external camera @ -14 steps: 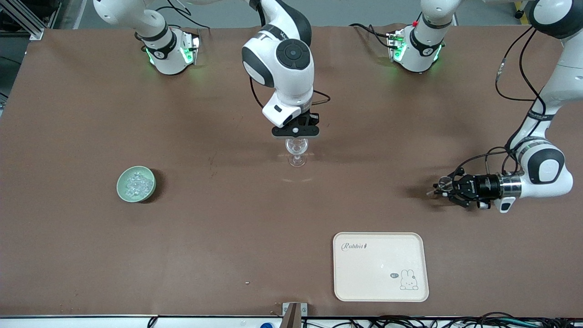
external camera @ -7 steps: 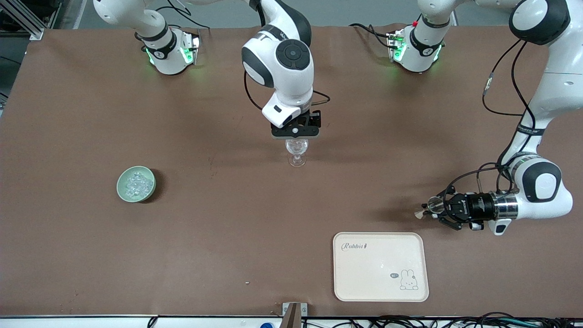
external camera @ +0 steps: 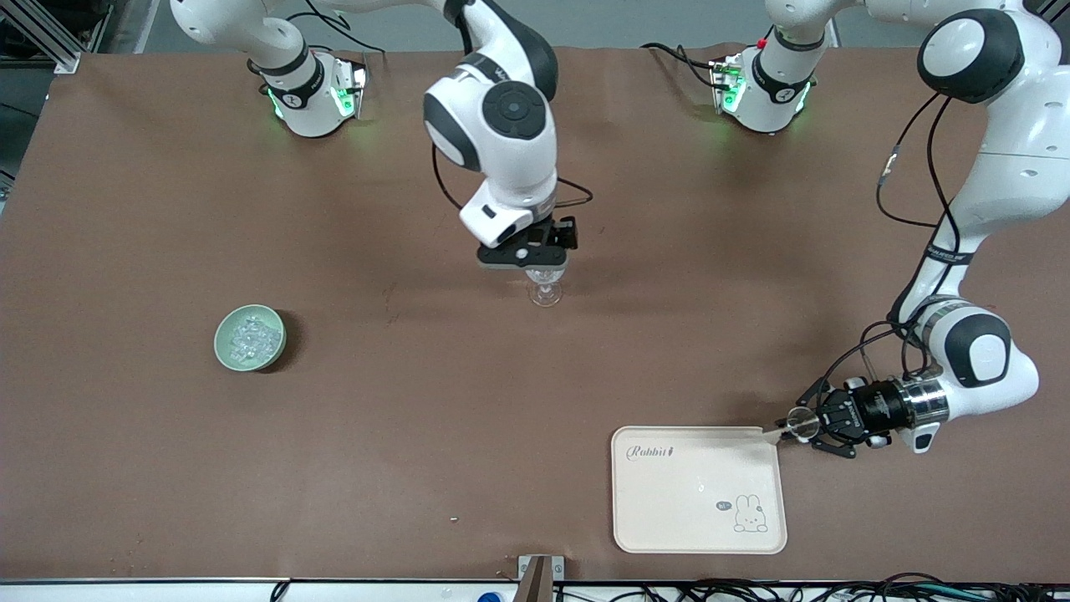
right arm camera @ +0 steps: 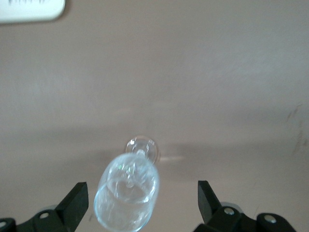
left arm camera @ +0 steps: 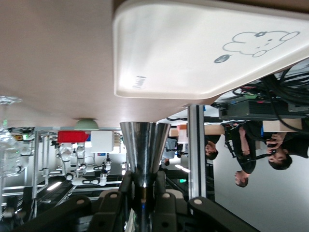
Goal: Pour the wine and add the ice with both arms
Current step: 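Raise the right gripper away while the left gripper carries the jigger to the tray, then set the jigger upright on the white tray and open the left gripper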
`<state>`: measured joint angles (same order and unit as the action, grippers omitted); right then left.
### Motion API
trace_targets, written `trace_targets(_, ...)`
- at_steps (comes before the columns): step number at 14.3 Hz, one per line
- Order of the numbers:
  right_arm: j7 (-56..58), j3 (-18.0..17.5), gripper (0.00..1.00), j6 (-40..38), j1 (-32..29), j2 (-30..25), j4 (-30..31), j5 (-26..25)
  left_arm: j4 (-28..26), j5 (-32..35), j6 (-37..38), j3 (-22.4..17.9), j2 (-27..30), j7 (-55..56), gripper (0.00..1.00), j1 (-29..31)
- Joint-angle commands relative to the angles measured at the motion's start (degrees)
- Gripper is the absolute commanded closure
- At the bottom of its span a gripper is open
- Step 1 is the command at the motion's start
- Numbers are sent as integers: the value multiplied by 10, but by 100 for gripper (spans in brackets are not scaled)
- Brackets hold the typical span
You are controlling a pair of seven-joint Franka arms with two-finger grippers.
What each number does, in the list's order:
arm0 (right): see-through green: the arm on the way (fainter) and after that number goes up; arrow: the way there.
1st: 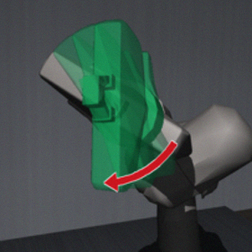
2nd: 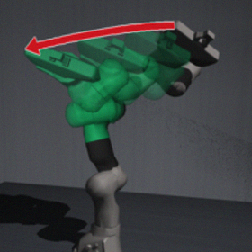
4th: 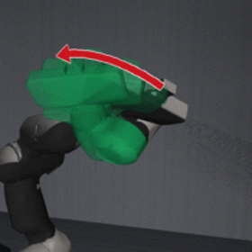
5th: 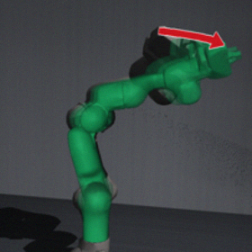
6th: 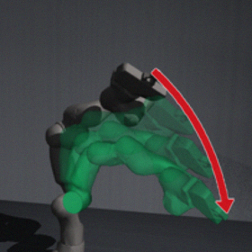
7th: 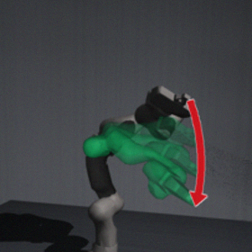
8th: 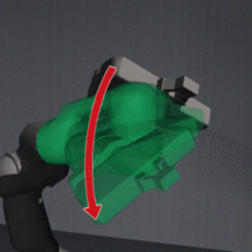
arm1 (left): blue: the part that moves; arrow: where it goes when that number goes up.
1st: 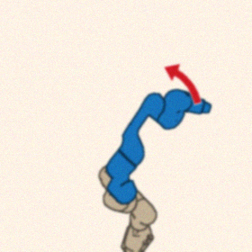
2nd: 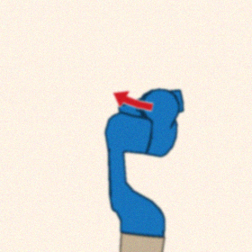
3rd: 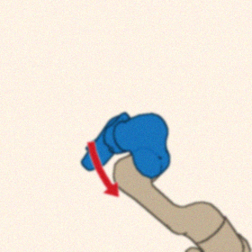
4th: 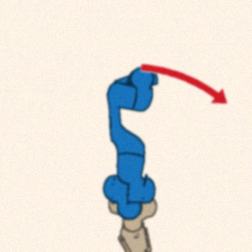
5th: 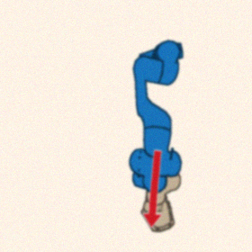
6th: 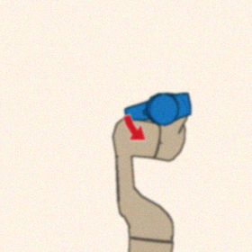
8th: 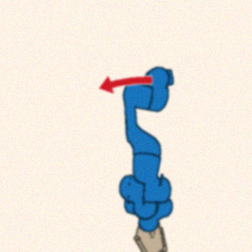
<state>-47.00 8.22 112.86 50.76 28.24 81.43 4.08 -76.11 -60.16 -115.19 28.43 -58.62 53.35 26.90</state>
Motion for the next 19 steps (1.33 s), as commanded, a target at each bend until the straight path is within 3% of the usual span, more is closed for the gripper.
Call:
trace_targets(1,4,-8,0,-13,-50,-52,13,-14,65,-13,-9,-2,-47,-8,99,-21)
trace_targets(5,12,-8,0,-53,-108,-88,15,-85,70,-15,-49,-9,-64,-15,99,-40)
trace_targets(15,239,-8,0,-143,-318,-222,81,-90,82,-36,-59,-9,-112,-61,96,-45)
trace_targets(16,274,-9,0,-158,-344,-234,81,-89,82,-36,-59,-9,-112,-61,91,-45)
trace_targets(18,343,-9,0,-180,-385,-254,80,-88,80,-37,-59,-9,-109,-60,73,-44)
trace_targets(19,370,-9,0,-195,-399,-265,78,-86,78,-36,-59,-10,-107,-60,56,-43)
